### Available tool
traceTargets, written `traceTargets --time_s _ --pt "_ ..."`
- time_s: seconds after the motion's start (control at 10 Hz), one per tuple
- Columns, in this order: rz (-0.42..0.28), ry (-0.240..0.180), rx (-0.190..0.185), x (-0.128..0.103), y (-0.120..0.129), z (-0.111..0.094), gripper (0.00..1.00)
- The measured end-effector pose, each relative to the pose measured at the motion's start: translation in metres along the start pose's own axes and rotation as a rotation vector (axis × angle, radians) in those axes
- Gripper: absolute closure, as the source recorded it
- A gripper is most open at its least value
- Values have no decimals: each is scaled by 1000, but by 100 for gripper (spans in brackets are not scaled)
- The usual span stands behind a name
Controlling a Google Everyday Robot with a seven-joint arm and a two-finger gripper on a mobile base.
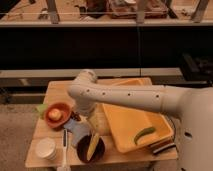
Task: Place banana in tray
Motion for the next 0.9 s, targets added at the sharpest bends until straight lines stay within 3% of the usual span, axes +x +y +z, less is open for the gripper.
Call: traceTargets --time_s 0.4,0.9 --pt "32 -20 -19 -13 34 9 20" --pt "119 -28 -7 -4 54 27 20"
